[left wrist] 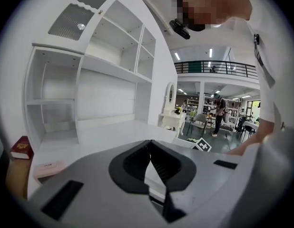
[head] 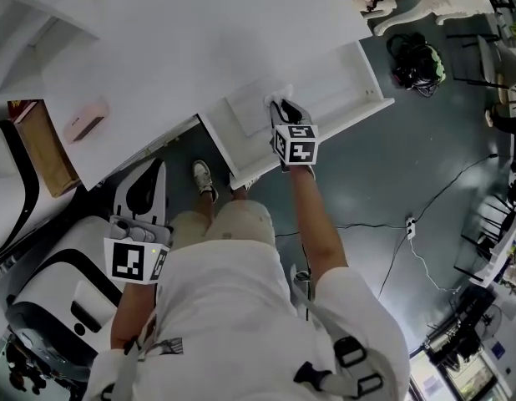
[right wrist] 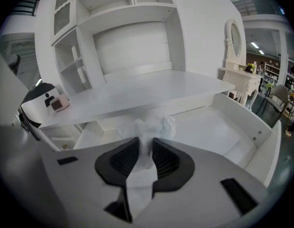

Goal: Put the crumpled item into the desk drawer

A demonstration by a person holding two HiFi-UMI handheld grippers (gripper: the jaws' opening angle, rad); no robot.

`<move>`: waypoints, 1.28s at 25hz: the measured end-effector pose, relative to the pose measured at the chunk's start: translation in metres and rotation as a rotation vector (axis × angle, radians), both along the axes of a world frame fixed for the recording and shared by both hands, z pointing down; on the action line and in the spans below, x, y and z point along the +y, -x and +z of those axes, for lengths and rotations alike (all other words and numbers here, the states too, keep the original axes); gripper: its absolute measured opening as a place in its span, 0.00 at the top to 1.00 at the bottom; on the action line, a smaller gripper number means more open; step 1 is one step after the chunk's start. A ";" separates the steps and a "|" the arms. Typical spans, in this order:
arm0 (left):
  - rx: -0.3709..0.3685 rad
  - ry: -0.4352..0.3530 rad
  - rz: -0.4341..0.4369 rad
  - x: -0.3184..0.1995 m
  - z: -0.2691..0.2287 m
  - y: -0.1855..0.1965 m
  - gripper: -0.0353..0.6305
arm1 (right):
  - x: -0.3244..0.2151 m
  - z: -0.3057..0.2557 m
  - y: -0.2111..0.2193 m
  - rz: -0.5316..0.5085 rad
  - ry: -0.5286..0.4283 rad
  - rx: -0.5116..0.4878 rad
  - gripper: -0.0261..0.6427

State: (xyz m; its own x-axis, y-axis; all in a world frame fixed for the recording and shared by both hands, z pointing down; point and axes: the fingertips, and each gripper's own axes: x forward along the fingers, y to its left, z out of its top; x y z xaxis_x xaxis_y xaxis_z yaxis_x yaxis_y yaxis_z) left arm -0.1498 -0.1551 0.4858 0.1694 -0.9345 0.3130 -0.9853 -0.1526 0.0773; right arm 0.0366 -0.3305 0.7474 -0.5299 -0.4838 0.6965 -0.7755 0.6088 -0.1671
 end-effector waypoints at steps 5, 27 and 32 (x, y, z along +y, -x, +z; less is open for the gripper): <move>0.006 0.005 -0.017 0.004 0.003 0.006 0.92 | -0.002 0.019 0.011 -0.074 0.000 0.079 0.82; 0.003 0.023 -0.150 0.031 0.009 0.038 0.92 | -0.010 0.078 0.032 -0.222 0.064 0.280 0.80; 0.007 0.018 -0.165 0.035 0.009 0.042 0.92 | -0.010 0.081 0.033 -0.229 0.091 0.286 0.77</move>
State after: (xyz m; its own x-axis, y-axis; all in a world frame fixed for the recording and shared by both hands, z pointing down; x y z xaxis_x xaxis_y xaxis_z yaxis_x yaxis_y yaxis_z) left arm -0.1918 -0.1199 0.4953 0.0162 -0.9440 0.3296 -0.9962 0.0129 0.0858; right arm 0.0033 -0.3403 0.8283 -0.3950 -0.3048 0.8666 -0.6444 0.7643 -0.0249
